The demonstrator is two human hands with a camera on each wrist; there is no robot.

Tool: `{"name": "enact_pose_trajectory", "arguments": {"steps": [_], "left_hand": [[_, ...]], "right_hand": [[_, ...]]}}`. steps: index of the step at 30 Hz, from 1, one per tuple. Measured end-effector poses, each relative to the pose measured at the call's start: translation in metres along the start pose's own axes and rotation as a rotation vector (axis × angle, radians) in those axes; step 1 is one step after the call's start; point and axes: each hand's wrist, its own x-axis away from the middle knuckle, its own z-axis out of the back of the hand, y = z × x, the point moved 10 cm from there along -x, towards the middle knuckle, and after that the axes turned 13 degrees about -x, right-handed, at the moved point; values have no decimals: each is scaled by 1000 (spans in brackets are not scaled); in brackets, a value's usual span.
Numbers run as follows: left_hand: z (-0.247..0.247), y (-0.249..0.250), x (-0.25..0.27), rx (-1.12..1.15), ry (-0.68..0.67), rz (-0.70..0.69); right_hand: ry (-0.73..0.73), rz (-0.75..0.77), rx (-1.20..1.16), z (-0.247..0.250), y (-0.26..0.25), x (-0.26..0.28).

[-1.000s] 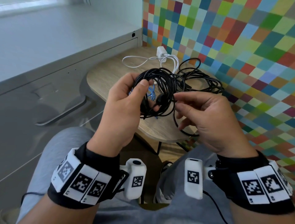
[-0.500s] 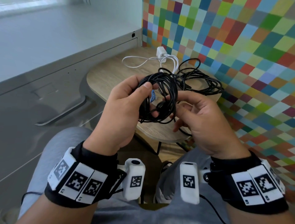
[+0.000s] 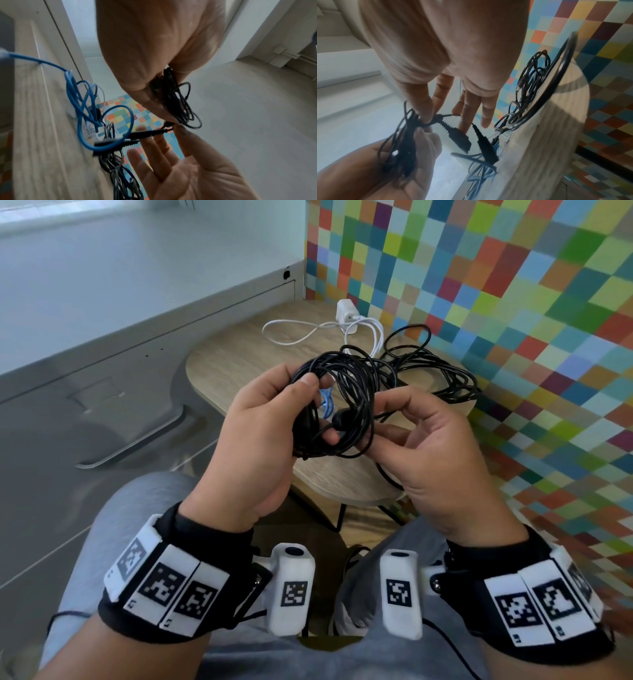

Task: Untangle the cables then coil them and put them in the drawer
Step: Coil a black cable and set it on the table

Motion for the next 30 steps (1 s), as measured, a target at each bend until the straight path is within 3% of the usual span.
{"name": "enact_pose_trajectory", "arguments": {"steps": [5, 9, 15, 17, 19, 23, 26, 30], "left_hand": [[0, -3, 0, 35, 9, 23], [5, 0, -1, -106, 8, -20], [7, 10, -1, -468, 10, -169], [13, 17, -2, -634, 67, -249], [14, 22, 0, -756, 109, -311], [-2, 26, 8, -870, 103, -394], [-8, 21, 9, -813, 92, -382], [-14, 11, 8, -668, 32, -318]], "right_hand": [[101, 64, 116, 8, -7, 2], [209, 139, 329, 30, -19, 1], [176, -6, 536, 42, -8, -3], [140, -83, 365, 42, -2, -3], [150, -173, 34, 40, 4, -1], [157, -269, -401, 23, 4, 3], [102, -225, -446, 14, -3, 4], [95, -104, -236, 14, -10, 3]]}}
